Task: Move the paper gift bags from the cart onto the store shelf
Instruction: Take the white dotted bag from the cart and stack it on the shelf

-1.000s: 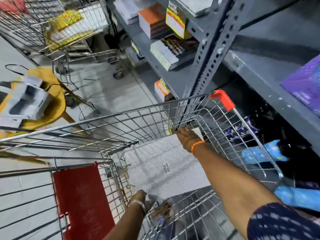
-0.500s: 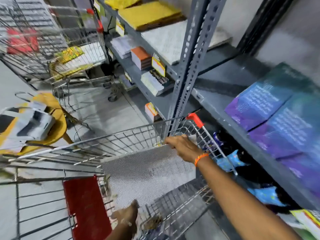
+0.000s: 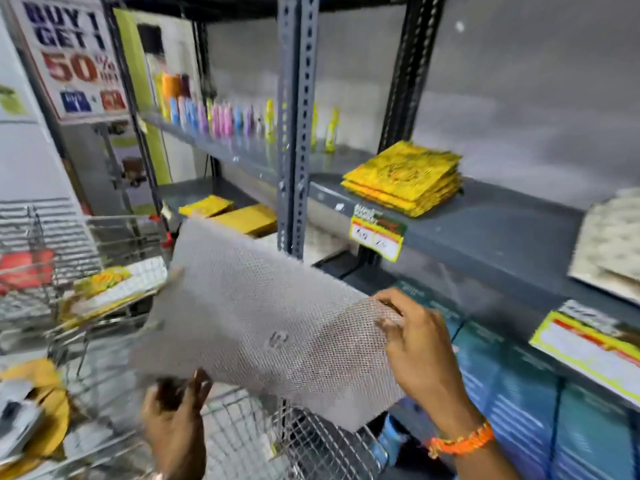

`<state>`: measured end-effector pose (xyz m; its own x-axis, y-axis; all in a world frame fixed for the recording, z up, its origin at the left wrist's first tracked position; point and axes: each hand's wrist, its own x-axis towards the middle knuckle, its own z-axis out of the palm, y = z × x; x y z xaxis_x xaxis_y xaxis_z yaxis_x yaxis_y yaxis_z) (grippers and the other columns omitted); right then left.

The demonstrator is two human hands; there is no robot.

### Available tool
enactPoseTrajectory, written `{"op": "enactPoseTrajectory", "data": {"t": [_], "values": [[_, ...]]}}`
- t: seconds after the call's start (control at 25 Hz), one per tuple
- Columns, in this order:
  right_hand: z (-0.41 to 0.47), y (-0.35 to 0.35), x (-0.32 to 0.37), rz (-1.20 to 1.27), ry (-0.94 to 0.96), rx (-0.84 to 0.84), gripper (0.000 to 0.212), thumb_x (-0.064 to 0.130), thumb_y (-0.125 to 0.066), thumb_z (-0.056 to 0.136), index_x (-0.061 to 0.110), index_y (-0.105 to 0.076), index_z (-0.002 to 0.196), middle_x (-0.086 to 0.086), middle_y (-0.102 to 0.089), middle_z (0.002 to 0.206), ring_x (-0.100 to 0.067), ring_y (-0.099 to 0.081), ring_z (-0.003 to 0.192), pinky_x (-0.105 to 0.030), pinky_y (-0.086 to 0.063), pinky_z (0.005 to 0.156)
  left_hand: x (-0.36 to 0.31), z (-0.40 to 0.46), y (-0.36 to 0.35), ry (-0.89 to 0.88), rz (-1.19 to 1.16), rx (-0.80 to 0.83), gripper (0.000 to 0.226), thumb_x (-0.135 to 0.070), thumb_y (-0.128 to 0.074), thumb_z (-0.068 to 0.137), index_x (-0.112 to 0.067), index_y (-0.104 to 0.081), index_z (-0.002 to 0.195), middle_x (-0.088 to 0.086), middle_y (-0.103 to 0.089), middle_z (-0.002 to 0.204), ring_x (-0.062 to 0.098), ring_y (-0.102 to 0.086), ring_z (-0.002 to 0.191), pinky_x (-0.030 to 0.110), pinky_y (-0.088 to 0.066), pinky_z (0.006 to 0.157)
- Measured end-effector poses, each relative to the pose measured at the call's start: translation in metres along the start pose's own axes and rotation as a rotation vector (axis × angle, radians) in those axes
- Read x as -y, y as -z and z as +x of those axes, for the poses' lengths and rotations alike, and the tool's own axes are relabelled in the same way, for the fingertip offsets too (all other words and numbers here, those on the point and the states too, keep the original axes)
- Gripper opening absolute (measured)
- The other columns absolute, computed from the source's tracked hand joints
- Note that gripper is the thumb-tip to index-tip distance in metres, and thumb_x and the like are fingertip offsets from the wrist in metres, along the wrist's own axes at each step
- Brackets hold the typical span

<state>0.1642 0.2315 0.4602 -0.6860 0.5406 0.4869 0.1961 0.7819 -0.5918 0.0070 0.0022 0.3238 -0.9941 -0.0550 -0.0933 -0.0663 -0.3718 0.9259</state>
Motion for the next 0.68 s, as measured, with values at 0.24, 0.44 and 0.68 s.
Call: {"op": "enactPoseTrajectory", "data": {"t": [0.24, 0.44, 0.68], "values": [[-0.009, 0.118, 0.014, 0.120, -0.116, -0.308, 0.027, 0.000, -0.072, 0.080, 0.023, -0.068, 0.094, 0.006, -0.076, 0.086, -0.016, -0.073, 0.082, -0.045, -0.057, 0.075, -0.111, 0.001, -0.130, -0.410, 0.024, 0.392, 0.020, -0.007, -0.062, 0.092, 0.007, -0.059, 0.106, 0.002, -0.062, 0.079, 0.009, -0.057, 0.073, 0.017, -0.053, 0.063], [-0.033, 0.198, 0.011, 0.254, -0.178, -0.481, 0.046, -0.001, -0.070, 0.085, 0.045, -0.071, 0.082, 0.018, -0.078, 0.082, -0.011, -0.075, 0.080, -0.039, -0.062, 0.074, -0.179, -0.031, -0.252, -0.437, -0.066, 0.448, 0.042, -0.023, -0.083, 0.072, -0.003, -0.074, 0.108, 0.017, -0.075, 0.097, 0.009, -0.066, 0.071, 0.029, -0.056, 0.070], [-0.080, 0.301, -0.010, 0.132, -0.205, -0.611, 0.071, -0.011, -0.062, 0.088, 0.060, -0.071, 0.088, 0.031, -0.075, 0.091, 0.011, -0.071, 0.087, -0.004, -0.051, 0.068, -0.193, -0.131, -0.376, -0.637, 0.135, 0.842, 0.043, -0.016, -0.069, 0.079, -0.013, -0.067, 0.122, 0.010, -0.076, 0.105, 0.011, -0.068, 0.090, 0.044, -0.057, 0.089]]}}
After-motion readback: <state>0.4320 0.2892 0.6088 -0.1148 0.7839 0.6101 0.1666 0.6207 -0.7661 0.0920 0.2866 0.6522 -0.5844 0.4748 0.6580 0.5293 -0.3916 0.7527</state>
